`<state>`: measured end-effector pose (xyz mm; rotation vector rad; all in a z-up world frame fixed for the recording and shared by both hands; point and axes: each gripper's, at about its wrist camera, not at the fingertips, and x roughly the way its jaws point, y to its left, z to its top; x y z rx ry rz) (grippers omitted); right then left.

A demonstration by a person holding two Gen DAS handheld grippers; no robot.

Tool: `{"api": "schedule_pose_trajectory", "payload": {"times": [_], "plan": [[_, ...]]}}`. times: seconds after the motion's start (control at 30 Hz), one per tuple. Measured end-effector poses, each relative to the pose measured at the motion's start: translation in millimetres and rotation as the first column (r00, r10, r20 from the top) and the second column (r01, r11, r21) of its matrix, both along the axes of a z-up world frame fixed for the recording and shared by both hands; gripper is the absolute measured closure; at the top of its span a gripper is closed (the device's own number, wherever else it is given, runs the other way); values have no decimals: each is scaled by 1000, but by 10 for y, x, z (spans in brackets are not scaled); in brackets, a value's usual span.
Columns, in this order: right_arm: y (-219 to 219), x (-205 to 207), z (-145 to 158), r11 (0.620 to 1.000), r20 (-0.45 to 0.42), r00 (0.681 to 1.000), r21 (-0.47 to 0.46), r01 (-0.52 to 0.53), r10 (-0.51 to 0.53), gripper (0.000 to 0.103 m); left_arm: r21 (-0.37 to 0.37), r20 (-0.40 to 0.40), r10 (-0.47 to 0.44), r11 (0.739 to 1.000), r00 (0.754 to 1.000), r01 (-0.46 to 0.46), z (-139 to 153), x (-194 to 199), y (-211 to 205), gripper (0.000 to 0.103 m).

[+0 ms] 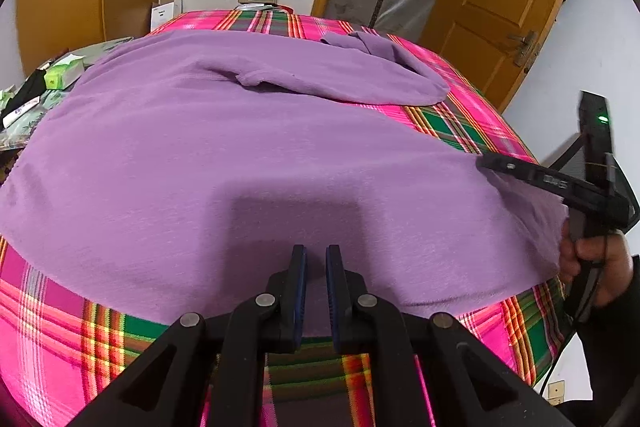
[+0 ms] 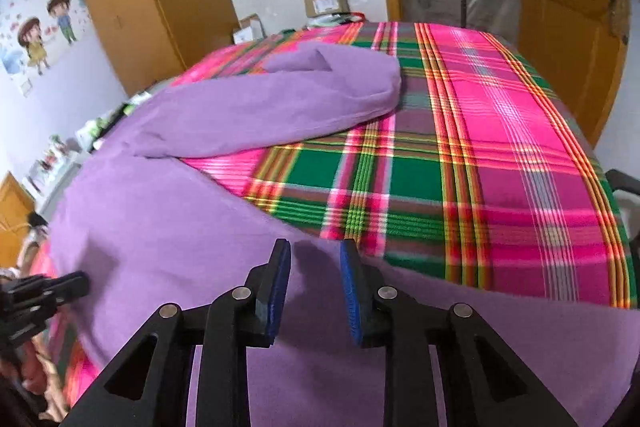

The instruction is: Fold clothes

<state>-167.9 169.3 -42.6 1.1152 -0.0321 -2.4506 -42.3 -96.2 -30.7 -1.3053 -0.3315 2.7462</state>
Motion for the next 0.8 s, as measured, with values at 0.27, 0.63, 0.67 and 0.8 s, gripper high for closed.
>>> {"api": "schedule_pose_trajectory", "payload": {"times": [0.27,0.63,0.67,0.8], "plan": [[-6,389,-94,998,20,999,35,-47,47,75,33,-2,71,997,997,-71,-18,90,-262,94],[439,707,-104,997,16,1000,75,19,-20,75,31,-3,150,988,989,-150,-33,318,-546,94],[523,735,-107,997,17,999,67,40,-42,76,28,-4,151,988,989,-151,-32,327,-546,94],[840,836,-88,986,-2,987,58,158,-158,75,29,-8,139,990,990,-139,11,319,-478,94]]}}
